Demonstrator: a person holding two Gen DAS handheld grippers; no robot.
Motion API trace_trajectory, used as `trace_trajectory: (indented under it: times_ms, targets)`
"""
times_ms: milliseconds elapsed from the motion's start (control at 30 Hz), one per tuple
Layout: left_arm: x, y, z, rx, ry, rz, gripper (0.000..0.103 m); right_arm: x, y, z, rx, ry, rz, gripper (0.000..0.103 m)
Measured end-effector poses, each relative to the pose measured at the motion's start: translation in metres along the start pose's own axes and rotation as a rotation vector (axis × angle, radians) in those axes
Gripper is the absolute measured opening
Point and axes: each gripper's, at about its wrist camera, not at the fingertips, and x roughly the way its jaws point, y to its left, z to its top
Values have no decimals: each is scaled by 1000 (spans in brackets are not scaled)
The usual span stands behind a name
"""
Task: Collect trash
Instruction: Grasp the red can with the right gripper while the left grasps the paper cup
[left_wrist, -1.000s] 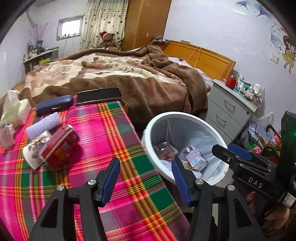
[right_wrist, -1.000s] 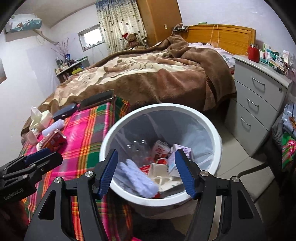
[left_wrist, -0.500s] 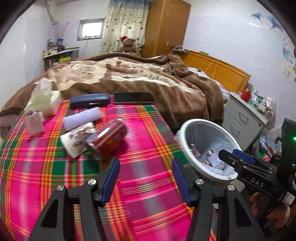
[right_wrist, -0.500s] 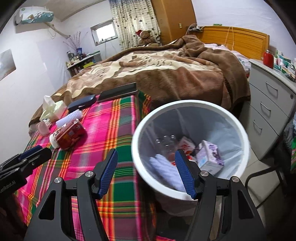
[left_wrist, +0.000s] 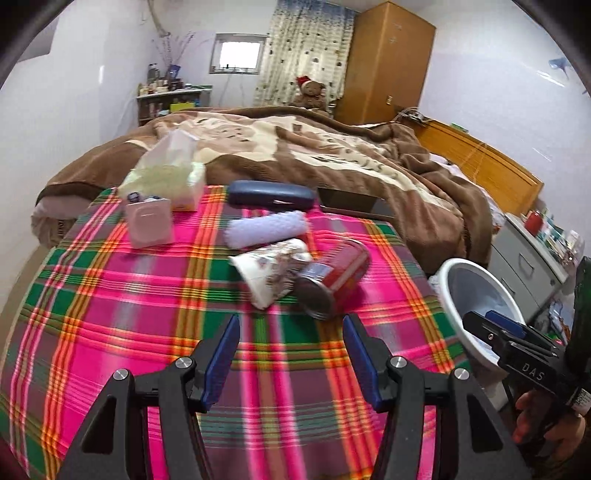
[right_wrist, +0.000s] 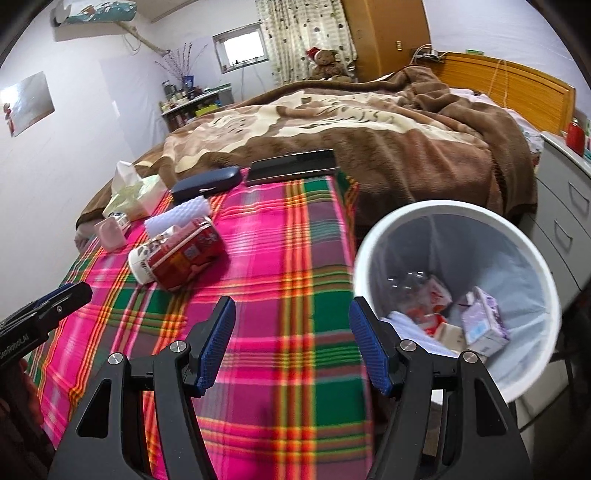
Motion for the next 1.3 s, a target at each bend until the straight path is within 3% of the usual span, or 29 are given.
trace_trajectory:
  times_ms: [400, 900, 1100, 1300]
  targets:
    - [19, 48, 14, -10, 19, 23, 58, 35, 37, 19, 12, 36, 65, 65]
    - [56, 69, 29, -1, 60, -6, 58, 86, 67, 45, 81, 99, 103, 66]
    - [65, 75, 32, -2, 78, -4, 58, 99, 83, 48, 10, 150, 76, 72]
    - [71, 77, 37, 6, 86, -8, 58, 96, 75, 48, 3, 147, 95, 72]
